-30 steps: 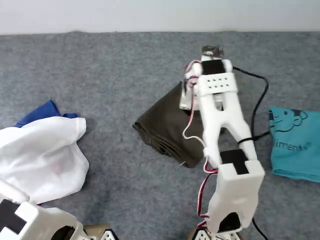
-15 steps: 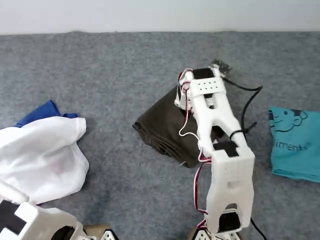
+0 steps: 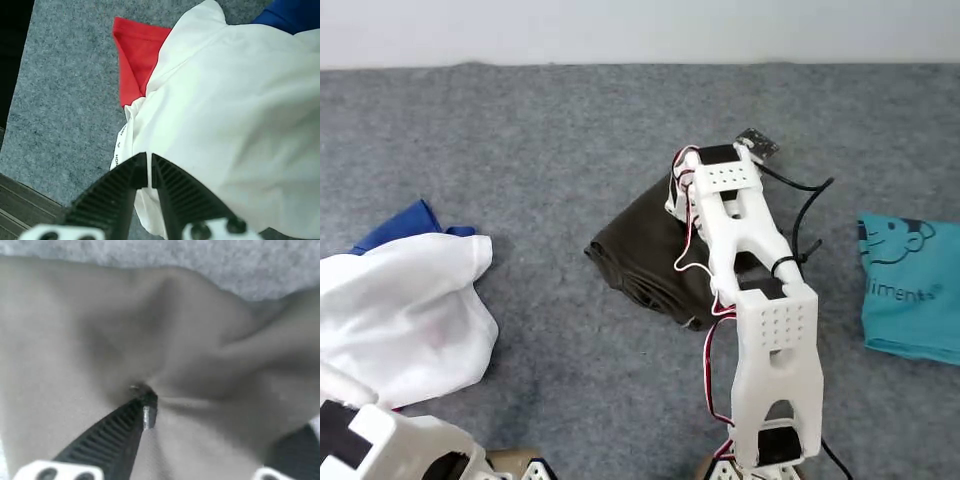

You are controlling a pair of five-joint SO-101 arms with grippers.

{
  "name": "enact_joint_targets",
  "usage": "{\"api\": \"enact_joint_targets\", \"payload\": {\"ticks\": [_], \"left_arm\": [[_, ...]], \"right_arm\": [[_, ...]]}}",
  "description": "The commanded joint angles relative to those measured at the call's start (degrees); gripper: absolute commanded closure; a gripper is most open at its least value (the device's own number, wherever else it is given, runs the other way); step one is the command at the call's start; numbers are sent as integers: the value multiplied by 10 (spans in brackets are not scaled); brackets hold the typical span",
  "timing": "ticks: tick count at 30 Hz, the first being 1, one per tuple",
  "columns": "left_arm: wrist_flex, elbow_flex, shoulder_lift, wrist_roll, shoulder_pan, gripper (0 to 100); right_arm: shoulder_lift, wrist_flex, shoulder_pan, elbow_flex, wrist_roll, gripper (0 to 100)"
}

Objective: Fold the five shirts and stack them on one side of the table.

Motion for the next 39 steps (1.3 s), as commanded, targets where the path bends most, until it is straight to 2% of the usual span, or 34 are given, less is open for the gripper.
{"api": "enact_joint_targets", "payload": {"ticks": [1, 3, 5, 9, 17, 20, 26, 33, 39], "left_arm": [[5, -20, -11, -5, -1, 964], [5, -20, -11, -5, -1, 964], [5, -20, -11, -5, 0, 964], [5, -20, -11, -5, 0, 964], [5, -20, -11, -5, -1, 964], [5, -21, -11, -5, -1, 964], [5, -21, -11, -5, -1, 964], [5, -21, -11, -5, -1, 964], [14, -21, -11, -5, 0, 964]], "right_arm": [[22, 0, 13, -7, 4, 894], [22, 4, 15, -8, 27, 996], [22, 16, 18, -8, 37, 965], [14, 42, 27, -13, 52, 989], [-51, 136, 50, -53, 209, 990], [-88, 169, 81, -52, 291, 990], [-183, 245, 165, -53, 539, 990], [-309, 253, 257, -49, 713, 990], [-400, 254, 304, -25, 812, 991]]}}
